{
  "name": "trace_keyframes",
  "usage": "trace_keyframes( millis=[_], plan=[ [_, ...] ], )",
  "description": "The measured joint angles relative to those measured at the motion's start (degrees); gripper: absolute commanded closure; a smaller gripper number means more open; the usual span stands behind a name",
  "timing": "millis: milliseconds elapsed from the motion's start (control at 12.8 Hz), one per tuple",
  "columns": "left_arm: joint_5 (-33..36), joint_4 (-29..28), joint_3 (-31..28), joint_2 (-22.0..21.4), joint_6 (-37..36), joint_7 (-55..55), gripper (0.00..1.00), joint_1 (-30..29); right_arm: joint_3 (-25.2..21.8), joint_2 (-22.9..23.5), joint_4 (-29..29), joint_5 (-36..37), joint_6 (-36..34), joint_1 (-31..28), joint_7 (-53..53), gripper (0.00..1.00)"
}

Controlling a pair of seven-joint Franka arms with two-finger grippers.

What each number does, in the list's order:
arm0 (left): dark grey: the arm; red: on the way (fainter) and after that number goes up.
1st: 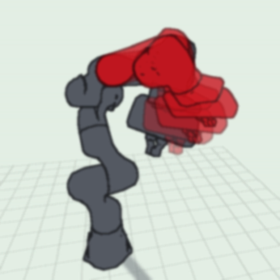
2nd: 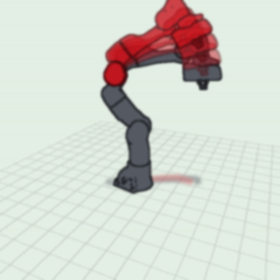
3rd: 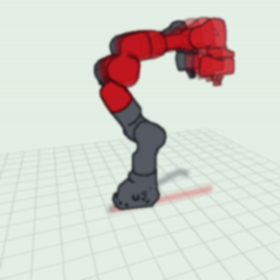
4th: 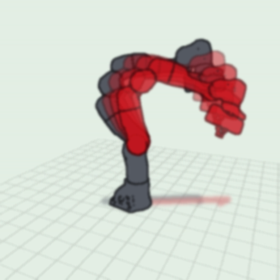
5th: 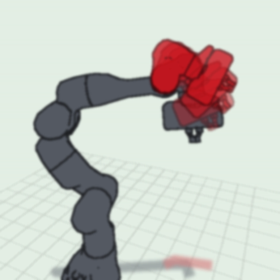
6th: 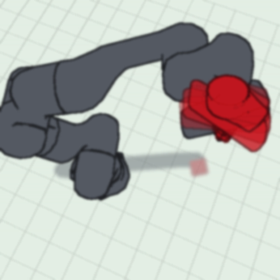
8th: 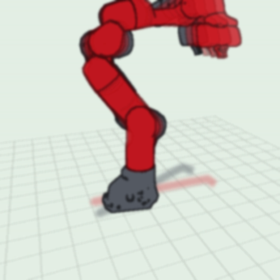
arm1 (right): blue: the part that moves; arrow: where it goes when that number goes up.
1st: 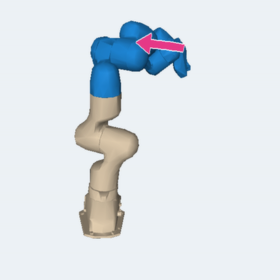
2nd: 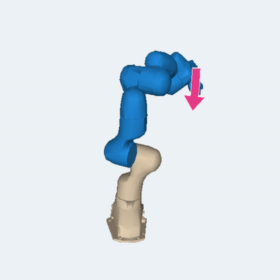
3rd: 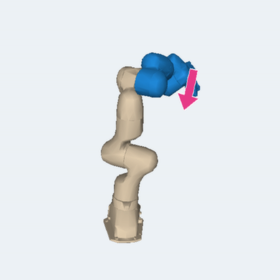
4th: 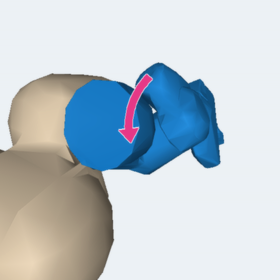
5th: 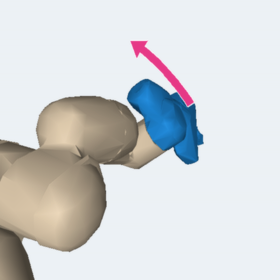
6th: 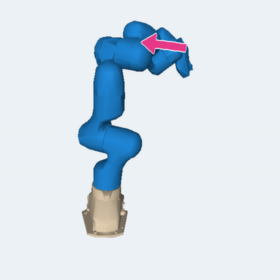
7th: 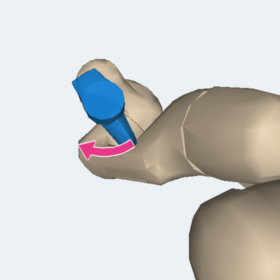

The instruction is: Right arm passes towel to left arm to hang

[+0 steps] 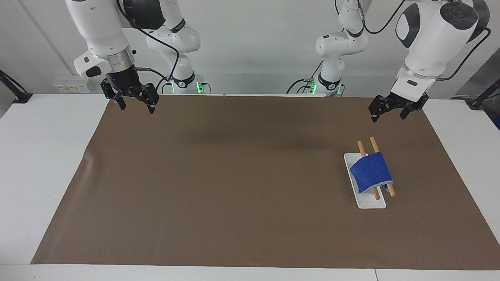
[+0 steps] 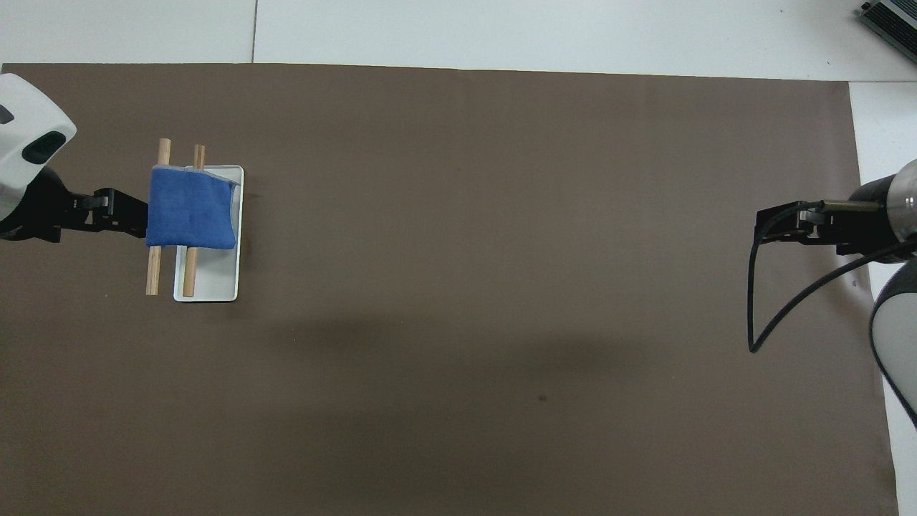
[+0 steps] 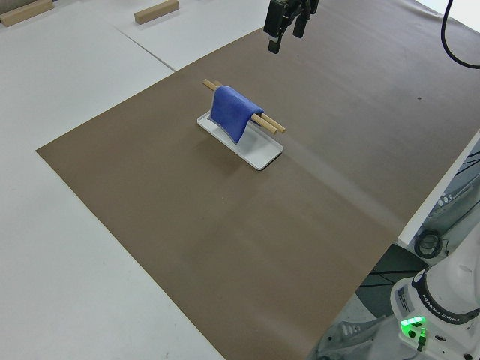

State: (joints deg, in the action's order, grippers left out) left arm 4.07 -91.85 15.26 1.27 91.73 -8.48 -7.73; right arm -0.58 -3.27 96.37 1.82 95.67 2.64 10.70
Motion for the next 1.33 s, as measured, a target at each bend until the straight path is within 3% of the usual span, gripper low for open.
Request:
trace_keyframes(
  millis=[468,1326],
  plan=[
    [-3.00,-1.53,-0.14,0.00,6.36,0.00,0.00,-0.08,0.00,0.00,0.00,0.00,0.00,0.00,0.00,0.00],
    [-3.03,-2.33,-0.35,-0.29,6.46,0.15,0.00,-0.12,0.00,0.00,0.00,0.00,0.00,0.00,0.00,0.00]
  ],
)
